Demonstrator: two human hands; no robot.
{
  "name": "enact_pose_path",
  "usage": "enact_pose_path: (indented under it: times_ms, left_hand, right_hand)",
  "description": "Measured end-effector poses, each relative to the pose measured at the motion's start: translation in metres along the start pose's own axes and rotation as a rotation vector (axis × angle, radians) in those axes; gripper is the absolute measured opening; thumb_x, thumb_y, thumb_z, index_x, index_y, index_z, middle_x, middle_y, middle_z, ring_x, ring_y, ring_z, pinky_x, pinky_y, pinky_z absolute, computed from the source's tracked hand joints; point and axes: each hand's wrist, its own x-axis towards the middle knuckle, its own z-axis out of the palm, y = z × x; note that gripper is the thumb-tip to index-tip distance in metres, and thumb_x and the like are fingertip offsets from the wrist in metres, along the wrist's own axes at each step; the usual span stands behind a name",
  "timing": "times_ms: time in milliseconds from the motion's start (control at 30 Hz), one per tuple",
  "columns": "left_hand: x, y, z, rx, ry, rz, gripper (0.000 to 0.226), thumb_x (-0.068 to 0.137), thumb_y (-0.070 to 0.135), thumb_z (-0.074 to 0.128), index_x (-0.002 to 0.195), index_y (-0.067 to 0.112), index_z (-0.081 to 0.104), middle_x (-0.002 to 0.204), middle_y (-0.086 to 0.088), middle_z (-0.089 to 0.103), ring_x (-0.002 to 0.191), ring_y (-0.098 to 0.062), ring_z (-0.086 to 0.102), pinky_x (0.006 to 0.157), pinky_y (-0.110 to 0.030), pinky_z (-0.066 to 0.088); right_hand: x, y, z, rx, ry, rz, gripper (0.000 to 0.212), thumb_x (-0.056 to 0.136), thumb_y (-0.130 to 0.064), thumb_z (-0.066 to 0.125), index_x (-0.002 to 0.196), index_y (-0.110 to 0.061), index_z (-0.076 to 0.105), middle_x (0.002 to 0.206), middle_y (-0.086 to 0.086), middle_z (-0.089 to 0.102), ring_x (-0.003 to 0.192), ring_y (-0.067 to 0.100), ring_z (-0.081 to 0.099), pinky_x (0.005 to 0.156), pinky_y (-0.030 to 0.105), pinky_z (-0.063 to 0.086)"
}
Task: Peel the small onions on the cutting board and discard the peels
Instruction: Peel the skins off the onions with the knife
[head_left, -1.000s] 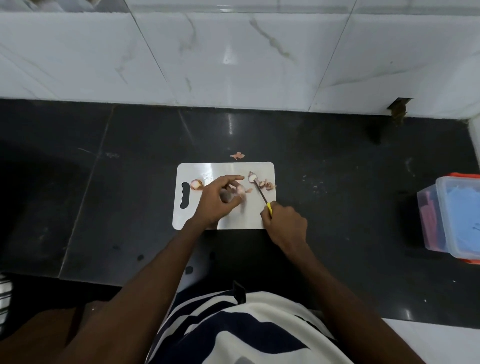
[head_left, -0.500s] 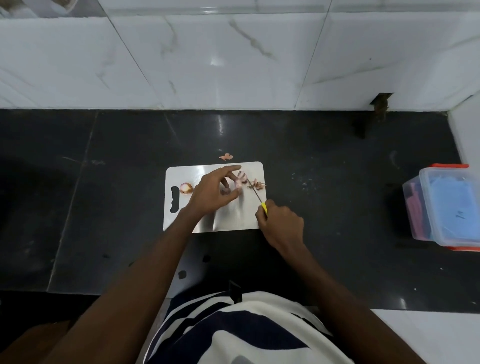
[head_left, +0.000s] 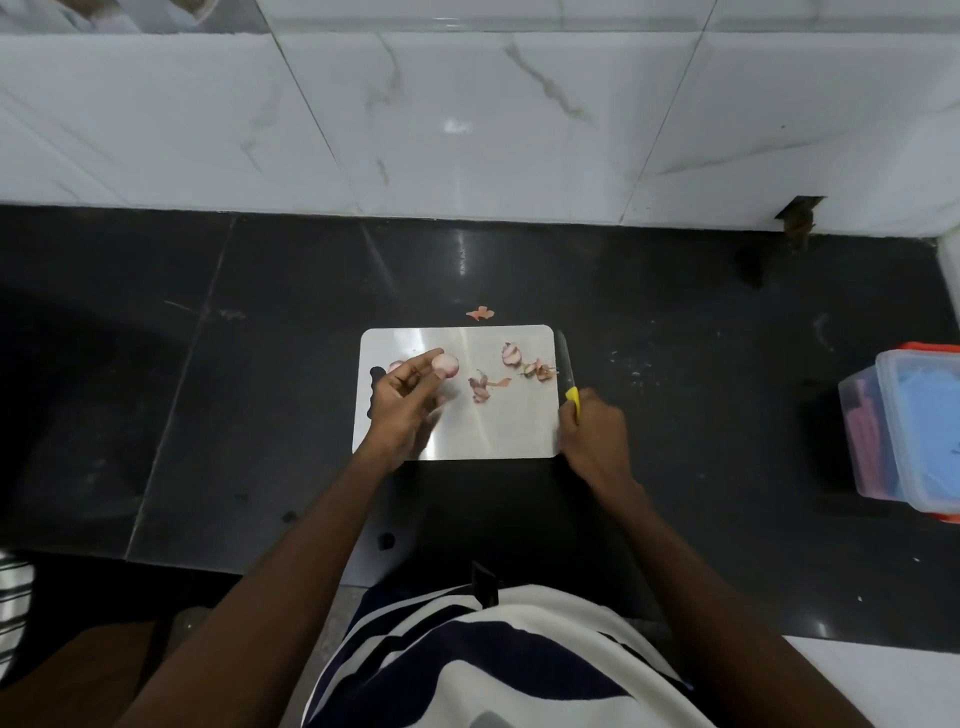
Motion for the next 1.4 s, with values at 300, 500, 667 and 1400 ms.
enact_pose_path:
  times_ms: [300, 500, 667, 1400]
  left_hand:
    - [-0.011, -0.008, 0.025, -0.245, -0.067, -0.107, 0.029, 0.108, 0.006, 0.062, 0.135, 0.011, 0.071, 0.114, -0.003, 0.083, 0.100, -0.012, 0.077, 0.102, -0.032, 0.060]
    - [-0.026, -0.001, 0.041, -0.238, -0.169, -0.082, 0.027, 0.112, 0.008, 0.056, 0.134, 0.006, 0.072, 0.115, -0.005, 0.082, 0.106, -0.015, 0.079, 0.104, -0.034, 0.060]
    - [-0.032, 0.009, 0.045, -0.373, -0.131, -0.060, 0.026, 0.109, 0.004, 0.059, 0.129, 0.006, 0.075, 0.123, -0.011, 0.080, 0.104, -0.017, 0.082, 0.088, -0.023, 0.066]
    - [-0.053, 0.010, 0.068, -0.297, -0.179, -0.080, 0.033, 0.110, 0.010, 0.057, 0.107, 0.019, 0.089, 0.121, -0.001, 0.083, 0.108, -0.012, 0.080, 0.093, -0.022, 0.064]
  right_hand:
    - [-0.042, -0.075, 0.017, 0.391, -0.204, -0.236, 0.017, 0.114, -0.027, 0.042, 0.111, -0.019, 0.056, 0.079, -0.007, 0.063, 0.064, 0.004, 0.055, 0.060, 0.021, 0.040]
    - [-0.050, -0.090, 0.020, 0.436, -0.145, -0.250, 0.026, 0.115, -0.035, 0.040, 0.110, -0.018, 0.059, 0.078, -0.010, 0.062, 0.068, 0.004, 0.060, 0.060, 0.012, 0.043]
    - [-0.046, -0.080, 0.014, 0.413, 0.051, -0.314, 0.027, 0.114, -0.028, 0.042, 0.105, -0.012, 0.062, 0.072, 0.000, 0.065, 0.064, 0.012, 0.063, 0.059, 0.030, 0.050]
    - [-0.053, -0.087, 0.001, 0.218, 0.025, -0.386, 0.030, 0.115, -0.022, 0.040, 0.127, -0.002, 0.058, 0.100, 0.009, 0.073, 0.085, 0.019, 0.070, 0.076, 0.029, 0.055]
